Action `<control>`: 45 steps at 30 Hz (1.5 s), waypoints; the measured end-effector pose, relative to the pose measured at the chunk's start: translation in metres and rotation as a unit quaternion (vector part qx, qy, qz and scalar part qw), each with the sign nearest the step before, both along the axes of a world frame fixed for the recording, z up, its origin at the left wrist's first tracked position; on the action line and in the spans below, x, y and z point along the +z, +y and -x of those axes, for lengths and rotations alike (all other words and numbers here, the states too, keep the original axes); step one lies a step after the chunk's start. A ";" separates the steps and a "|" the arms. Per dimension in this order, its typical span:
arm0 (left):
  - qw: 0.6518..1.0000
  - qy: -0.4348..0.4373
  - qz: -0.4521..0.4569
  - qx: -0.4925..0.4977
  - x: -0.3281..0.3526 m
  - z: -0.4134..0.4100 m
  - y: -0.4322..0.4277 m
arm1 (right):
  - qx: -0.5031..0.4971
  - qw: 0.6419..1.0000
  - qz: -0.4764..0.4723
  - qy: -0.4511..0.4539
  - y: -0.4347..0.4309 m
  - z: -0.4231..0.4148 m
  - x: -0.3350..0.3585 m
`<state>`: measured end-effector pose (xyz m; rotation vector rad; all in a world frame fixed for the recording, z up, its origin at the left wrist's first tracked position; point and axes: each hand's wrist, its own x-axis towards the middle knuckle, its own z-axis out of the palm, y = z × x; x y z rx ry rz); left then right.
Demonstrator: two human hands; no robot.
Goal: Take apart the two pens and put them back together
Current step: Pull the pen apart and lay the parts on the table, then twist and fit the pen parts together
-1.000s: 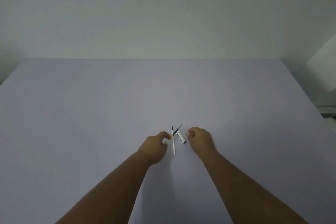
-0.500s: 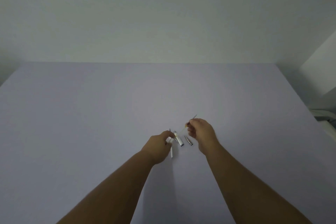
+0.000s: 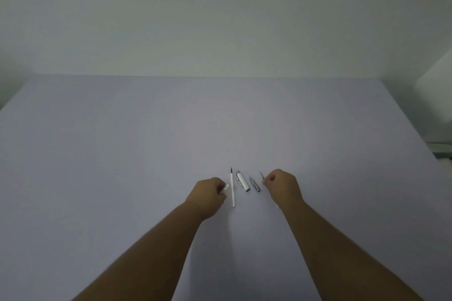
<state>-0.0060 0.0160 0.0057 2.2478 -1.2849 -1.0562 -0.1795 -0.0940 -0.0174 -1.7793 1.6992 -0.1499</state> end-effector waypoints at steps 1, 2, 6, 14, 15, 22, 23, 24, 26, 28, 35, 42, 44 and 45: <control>1.000 -0.004 0.000 0.002 0.000 0.000 0.000 | 0.000 1.000 0.001 -0.002 0.000 0.000 0.000; 1.000 -0.005 0.000 0.003 0.000 0.000 0.000 | -0.001 1.000 0.002 -0.003 0.000 0.001 0.000; 1.000 -0.008 0.002 0.010 0.000 -0.003 0.000 | -0.004 1.000 0.002 -0.004 0.002 0.001 -0.001; 0.999 -0.031 0.000 0.034 0.000 -0.011 0.001 | 0.022 0.998 0.058 0.001 0.006 -0.013 0.009; 0.999 -0.034 0.000 0.039 0.000 -0.012 0.001 | 0.043 0.997 0.065 -0.002 0.009 -0.020 0.011; 0.997 -0.043 -0.002 0.067 0.000 -0.020 0.006 | 0.232 0.959 0.088 0.137 0.038 -0.070 0.009; 0.997 -0.041 -0.003 0.069 -0.001 -0.021 0.008 | 0.237 0.955 0.093 0.154 0.041 -0.073 0.007; 0.997 -0.039 -0.004 0.070 -0.002 -0.022 0.009 | 0.238 0.953 0.096 0.164 0.044 -0.075 0.005; 0.997 -0.033 -0.003 0.075 -0.003 -0.025 0.012 | 0.233 0.953 0.102 0.166 0.049 -0.077 0.003; 0.997 -0.025 -0.001 0.078 -0.004 -0.027 0.015 | 0.220 0.958 0.089 0.158 0.053 -0.078 0.003; 0.998 -0.027 0.014 0.060 -0.001 -0.025 0.016 | 0.020 0.998 -0.001 -0.056 0.045 -0.078 0.025; 0.998 -0.016 0.025 0.046 0.006 -0.017 0.010 | -0.094 0.964 -0.053 -0.241 0.039 -0.069 0.037; 0.999 -0.010 0.031 0.043 0.008 -0.016 0.010 | -0.104 0.957 -0.065 -0.263 0.041 -0.067 0.038; 0.998 -0.007 0.034 0.043 0.009 -0.015 0.009 | -0.109 0.952 -0.071 -0.277 0.042 -0.066 0.038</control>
